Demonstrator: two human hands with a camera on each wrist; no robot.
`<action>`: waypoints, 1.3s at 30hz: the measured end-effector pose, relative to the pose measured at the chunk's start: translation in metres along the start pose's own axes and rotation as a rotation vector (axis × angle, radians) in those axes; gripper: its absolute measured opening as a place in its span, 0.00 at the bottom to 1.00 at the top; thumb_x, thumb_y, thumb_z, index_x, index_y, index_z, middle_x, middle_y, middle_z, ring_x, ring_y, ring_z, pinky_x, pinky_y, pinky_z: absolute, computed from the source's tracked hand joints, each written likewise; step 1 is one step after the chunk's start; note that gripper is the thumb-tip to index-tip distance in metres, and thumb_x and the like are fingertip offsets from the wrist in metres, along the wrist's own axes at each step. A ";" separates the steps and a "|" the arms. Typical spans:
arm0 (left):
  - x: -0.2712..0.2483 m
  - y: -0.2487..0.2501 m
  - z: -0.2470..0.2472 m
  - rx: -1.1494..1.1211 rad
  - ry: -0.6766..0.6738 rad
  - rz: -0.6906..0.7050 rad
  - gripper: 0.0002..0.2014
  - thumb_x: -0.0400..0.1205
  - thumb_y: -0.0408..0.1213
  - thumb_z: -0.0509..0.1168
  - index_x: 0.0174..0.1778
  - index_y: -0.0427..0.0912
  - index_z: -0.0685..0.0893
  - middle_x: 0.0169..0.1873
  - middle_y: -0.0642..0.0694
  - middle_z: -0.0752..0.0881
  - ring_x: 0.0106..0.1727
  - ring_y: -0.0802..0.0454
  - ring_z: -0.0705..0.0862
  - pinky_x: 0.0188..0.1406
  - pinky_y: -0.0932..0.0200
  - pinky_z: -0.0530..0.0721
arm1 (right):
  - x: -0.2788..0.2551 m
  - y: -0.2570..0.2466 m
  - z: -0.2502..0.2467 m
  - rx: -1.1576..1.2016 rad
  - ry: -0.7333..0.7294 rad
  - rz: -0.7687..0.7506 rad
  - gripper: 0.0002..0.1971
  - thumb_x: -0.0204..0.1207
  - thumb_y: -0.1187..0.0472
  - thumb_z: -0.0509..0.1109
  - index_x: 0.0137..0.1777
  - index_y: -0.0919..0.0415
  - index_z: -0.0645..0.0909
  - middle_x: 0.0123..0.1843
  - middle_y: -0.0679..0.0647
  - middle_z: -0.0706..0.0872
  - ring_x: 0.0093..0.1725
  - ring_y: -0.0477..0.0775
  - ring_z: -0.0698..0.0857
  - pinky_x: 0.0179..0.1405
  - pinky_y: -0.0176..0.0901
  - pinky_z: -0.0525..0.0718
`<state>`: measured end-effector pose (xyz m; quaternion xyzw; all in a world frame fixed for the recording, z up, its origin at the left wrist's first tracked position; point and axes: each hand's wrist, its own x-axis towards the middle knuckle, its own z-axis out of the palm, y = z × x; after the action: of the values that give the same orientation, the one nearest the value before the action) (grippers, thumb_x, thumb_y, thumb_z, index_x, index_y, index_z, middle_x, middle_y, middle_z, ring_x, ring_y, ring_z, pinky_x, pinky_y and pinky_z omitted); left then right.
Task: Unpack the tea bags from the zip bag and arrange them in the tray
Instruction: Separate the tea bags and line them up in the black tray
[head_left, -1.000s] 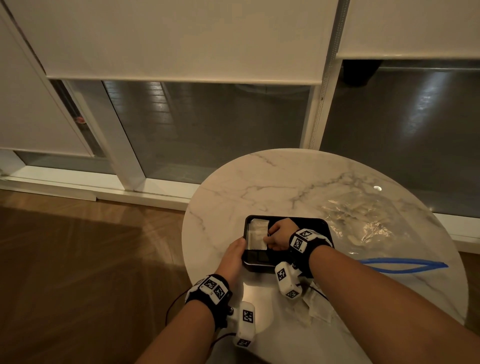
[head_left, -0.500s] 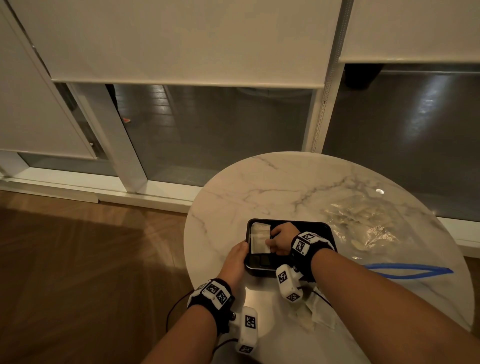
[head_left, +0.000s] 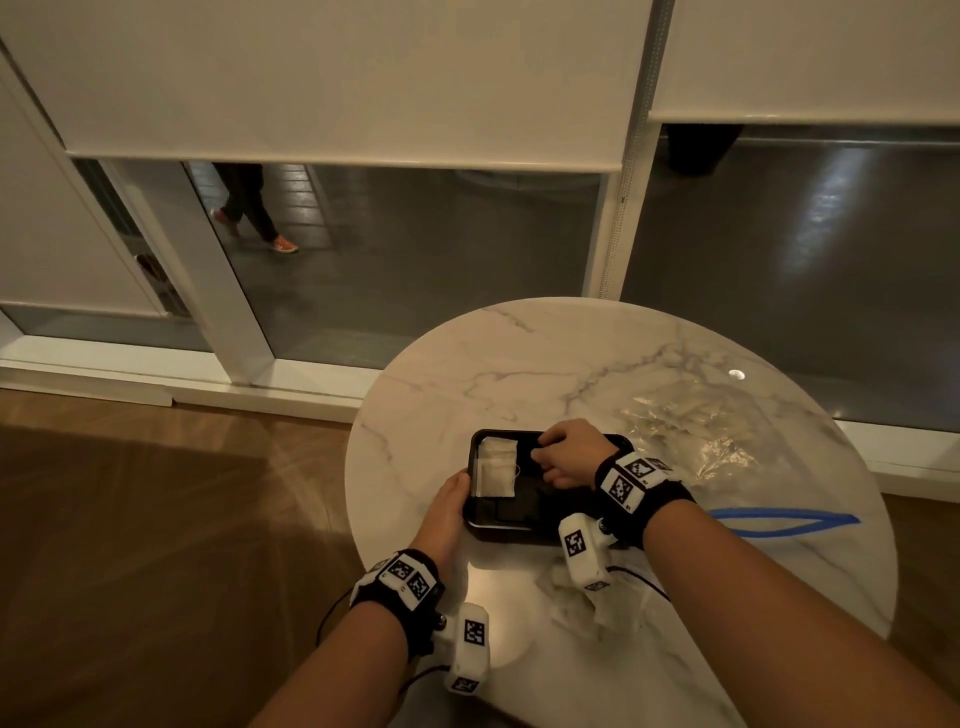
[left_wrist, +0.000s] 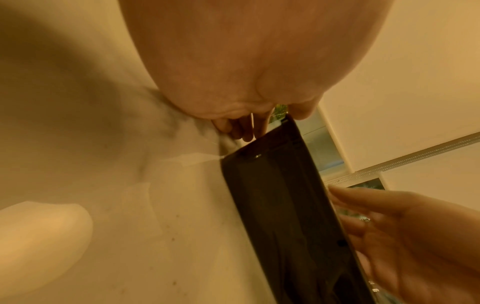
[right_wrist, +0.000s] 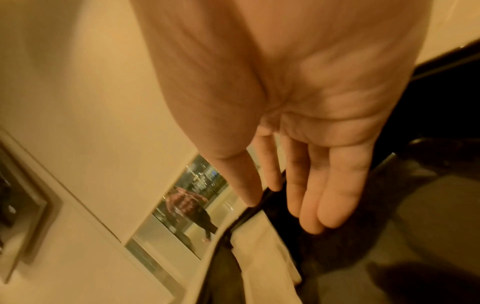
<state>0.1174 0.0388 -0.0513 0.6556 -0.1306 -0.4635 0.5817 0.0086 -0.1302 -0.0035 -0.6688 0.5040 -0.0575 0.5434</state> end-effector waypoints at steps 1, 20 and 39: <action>0.002 0.000 0.000 0.005 0.007 -0.001 0.22 0.86 0.58 0.60 0.70 0.50 0.81 0.65 0.42 0.87 0.67 0.43 0.85 0.74 0.37 0.78 | -0.011 -0.001 -0.008 0.043 0.007 -0.031 0.11 0.79 0.63 0.74 0.60 0.62 0.83 0.41 0.60 0.87 0.34 0.55 0.84 0.37 0.48 0.87; -0.068 0.026 0.108 1.156 -0.215 0.497 0.08 0.80 0.51 0.71 0.45 0.53 0.93 0.37 0.57 0.91 0.41 0.60 0.88 0.43 0.59 0.86 | -0.103 0.129 -0.055 -0.037 0.209 0.013 0.05 0.75 0.62 0.76 0.38 0.60 0.90 0.36 0.56 0.90 0.36 0.52 0.87 0.42 0.50 0.89; -0.064 -0.024 0.118 1.577 -0.263 0.595 0.10 0.83 0.44 0.66 0.60 0.54 0.84 0.61 0.48 0.82 0.59 0.44 0.85 0.52 0.51 0.81 | -0.104 0.150 -0.035 -0.351 0.145 -0.082 0.06 0.72 0.51 0.79 0.43 0.48 0.84 0.39 0.44 0.87 0.40 0.43 0.86 0.43 0.37 0.82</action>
<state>-0.0158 0.0154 -0.0303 0.7480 -0.6485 -0.1370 0.0326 -0.1557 -0.0621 -0.0578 -0.7675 0.5164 -0.0387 0.3780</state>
